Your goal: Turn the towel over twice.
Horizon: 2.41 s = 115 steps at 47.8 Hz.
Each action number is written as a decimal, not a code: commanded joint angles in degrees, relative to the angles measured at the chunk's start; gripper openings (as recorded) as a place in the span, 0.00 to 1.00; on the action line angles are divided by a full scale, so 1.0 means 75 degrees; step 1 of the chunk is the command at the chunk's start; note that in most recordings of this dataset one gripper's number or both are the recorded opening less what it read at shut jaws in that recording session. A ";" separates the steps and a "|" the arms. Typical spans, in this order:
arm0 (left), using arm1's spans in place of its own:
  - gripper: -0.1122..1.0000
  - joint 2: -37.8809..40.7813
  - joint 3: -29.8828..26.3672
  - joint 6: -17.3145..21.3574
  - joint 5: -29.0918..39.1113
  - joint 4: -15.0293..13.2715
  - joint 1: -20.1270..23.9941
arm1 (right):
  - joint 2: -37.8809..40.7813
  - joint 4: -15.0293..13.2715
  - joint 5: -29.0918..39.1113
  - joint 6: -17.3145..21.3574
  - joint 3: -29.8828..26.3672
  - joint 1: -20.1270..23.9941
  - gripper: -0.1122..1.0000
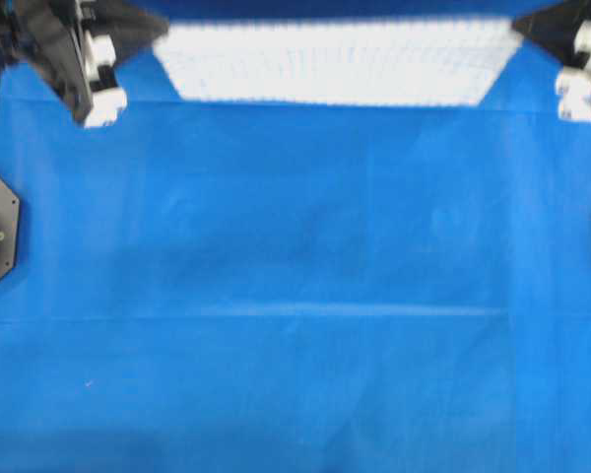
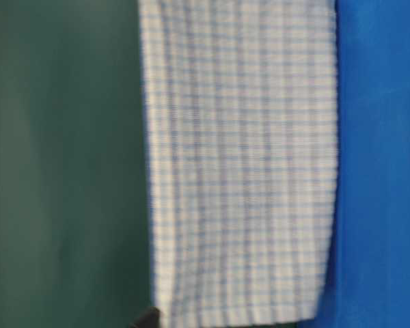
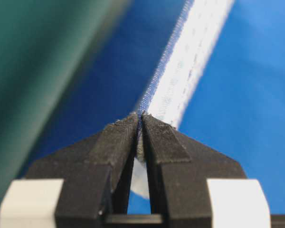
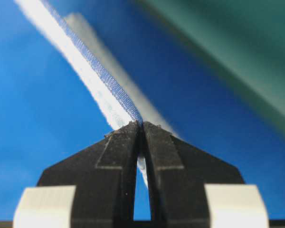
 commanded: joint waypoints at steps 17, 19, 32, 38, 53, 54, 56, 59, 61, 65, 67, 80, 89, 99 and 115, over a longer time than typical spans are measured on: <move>0.14 0.0762 0.1113 -0.1066 -0.0094 -0.0082 -0.2168 | 0.1078 0.0082 -0.0199 0.1852 0.1020 0.2602 0.15; 0.14 0.0914 0.1277 -0.1395 -0.0375 -0.0082 -0.2391 | 0.1301 0.0082 -0.0293 0.1980 0.1043 0.2813 0.15; 0.14 0.1992 0.1945 -0.2906 -0.2027 -0.0082 -0.3703 | 0.2988 0.0094 -0.1043 0.2848 0.1043 0.4113 0.15; 0.14 0.2426 0.1969 -0.3563 -0.2332 -0.0082 -0.4207 | 0.3574 0.0094 -0.1254 0.3211 0.0914 0.4688 0.15; 0.14 0.3035 0.1805 -0.3902 -0.2590 -0.0082 -0.4770 | 0.4148 0.0082 -0.1313 0.3551 0.0633 0.5203 0.15; 0.14 0.3023 0.1805 -0.3902 -0.2590 -0.0082 -0.4770 | 0.4160 0.0070 -0.1324 0.3551 0.0633 0.5215 0.15; 0.14 0.3012 0.1828 -0.3902 -0.2590 -0.0082 -0.4770 | 0.4160 0.0047 -0.1324 0.3551 0.0621 0.5215 0.15; 0.14 0.2988 0.1852 -0.3891 -0.2590 -0.0082 -0.4770 | 0.4160 0.0000 -0.1324 0.3551 0.0621 0.5215 0.15; 0.14 0.2988 0.1852 -0.3879 -0.2590 -0.0082 -0.4758 | 0.4160 -0.0047 -0.1324 0.3551 0.0621 0.5215 0.15; 0.14 0.2988 0.1828 -0.3867 -0.2590 -0.0082 -0.4734 | 0.4160 -0.0105 -0.1324 0.3551 0.0621 0.5215 0.15; 0.14 0.2988 0.1816 -0.3867 -0.2590 -0.0082 -0.4711 | 0.4160 -0.0129 -0.1313 0.3551 0.0609 0.5215 0.15; 0.54 0.2707 0.1688 -0.3762 -0.2531 -0.0070 -0.4617 | 0.3961 -0.0211 -0.1230 0.3387 0.0422 0.5215 0.45; 0.84 0.1793 0.1605 -0.3188 -0.2344 -0.0059 -0.4512 | 0.3105 -0.1348 -0.1078 0.3352 0.0270 0.5109 0.69; 0.82 0.0328 0.1781 -0.2074 -0.2355 -0.0059 -0.4066 | 0.1793 -0.2555 -0.1102 0.3328 0.0328 0.4535 0.67; 0.81 -0.2063 0.2531 -0.0996 -0.2402 -0.0059 -0.3023 | -0.0316 -0.4477 -0.1254 0.3316 0.0809 0.3328 0.67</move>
